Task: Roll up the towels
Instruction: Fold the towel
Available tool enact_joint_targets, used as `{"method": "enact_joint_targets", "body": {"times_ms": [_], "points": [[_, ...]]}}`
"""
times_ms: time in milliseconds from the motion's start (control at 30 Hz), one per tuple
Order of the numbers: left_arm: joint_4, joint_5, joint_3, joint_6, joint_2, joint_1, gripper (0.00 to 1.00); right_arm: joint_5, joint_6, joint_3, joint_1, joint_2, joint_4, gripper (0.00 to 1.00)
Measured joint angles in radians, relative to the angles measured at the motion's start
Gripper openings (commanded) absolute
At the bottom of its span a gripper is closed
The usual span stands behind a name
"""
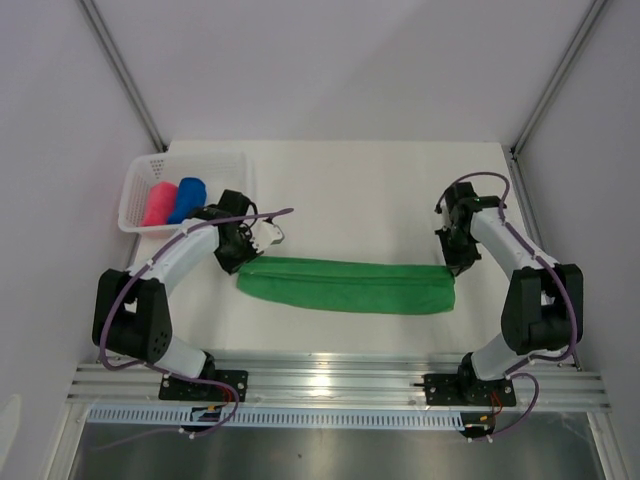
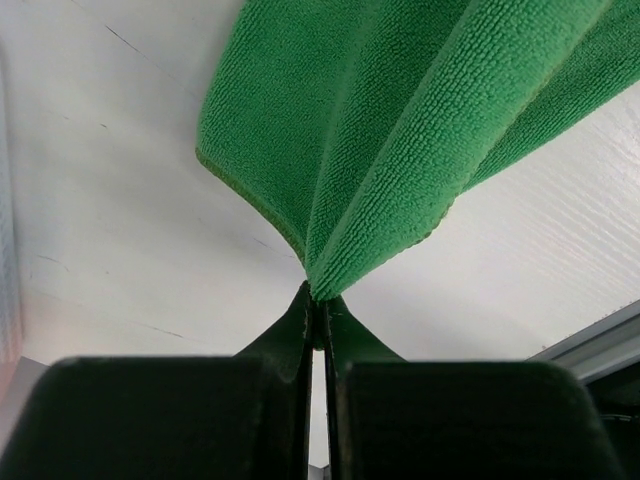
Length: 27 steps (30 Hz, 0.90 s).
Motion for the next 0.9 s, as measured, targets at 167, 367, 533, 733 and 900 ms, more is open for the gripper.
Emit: {"method": "enact_joint_targets", "body": {"times_ms": [167,367,533,733,900], "points": [[-0.003,-0.001,-0.018,0.011,-0.01,0.0,0.01,0.063,-0.043,-0.012,0.075,0.06,-0.047,0.0],[-0.009,-0.002,-0.02,0.031,-0.01,0.0,0.01,0.105,-0.086,-0.105,0.131,0.061,-0.065,0.03],[-0.038,0.0,-0.02,0.055,-0.01,0.0,0.07,0.104,-0.105,-0.138,0.131,0.047,-0.066,0.06],[-0.065,0.027,-0.04,0.092,-0.02,0.0,0.27,0.101,-0.119,-0.152,0.146,0.039,-0.062,0.4],[-0.085,0.045,-0.08,0.12,-0.031,0.0,0.47,0.1,-0.126,-0.167,0.166,0.024,-0.06,0.54]]}}
